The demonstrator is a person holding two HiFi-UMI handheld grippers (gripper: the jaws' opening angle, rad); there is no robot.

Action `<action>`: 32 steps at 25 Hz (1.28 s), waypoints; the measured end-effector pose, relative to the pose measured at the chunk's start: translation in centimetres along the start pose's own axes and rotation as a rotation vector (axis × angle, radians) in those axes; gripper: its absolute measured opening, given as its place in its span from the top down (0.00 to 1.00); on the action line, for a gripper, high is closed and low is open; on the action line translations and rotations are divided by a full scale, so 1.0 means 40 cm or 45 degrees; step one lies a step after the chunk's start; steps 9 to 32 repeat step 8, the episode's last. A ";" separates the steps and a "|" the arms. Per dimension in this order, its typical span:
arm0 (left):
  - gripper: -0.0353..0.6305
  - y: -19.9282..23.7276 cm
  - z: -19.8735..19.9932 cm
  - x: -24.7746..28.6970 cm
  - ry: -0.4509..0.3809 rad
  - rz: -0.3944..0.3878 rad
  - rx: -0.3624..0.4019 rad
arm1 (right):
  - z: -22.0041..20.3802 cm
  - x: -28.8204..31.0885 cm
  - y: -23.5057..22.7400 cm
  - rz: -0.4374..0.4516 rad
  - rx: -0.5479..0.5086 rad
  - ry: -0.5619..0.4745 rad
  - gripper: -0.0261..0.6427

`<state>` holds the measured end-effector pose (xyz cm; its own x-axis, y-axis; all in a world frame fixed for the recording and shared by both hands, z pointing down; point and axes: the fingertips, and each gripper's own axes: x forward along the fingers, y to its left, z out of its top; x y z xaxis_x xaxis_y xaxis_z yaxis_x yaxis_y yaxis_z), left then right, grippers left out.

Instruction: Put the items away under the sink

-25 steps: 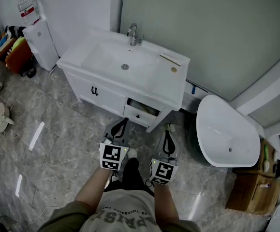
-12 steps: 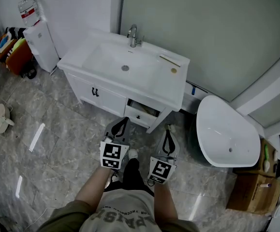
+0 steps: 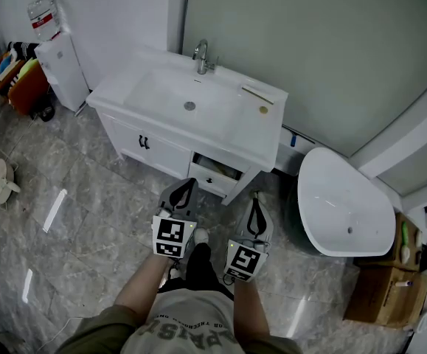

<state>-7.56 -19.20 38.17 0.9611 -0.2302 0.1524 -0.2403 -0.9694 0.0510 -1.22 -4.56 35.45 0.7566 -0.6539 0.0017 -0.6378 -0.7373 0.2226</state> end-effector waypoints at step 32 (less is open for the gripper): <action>0.93 0.001 0.003 0.004 -0.003 0.005 -0.003 | 0.003 0.006 -0.006 0.001 0.000 -0.004 0.96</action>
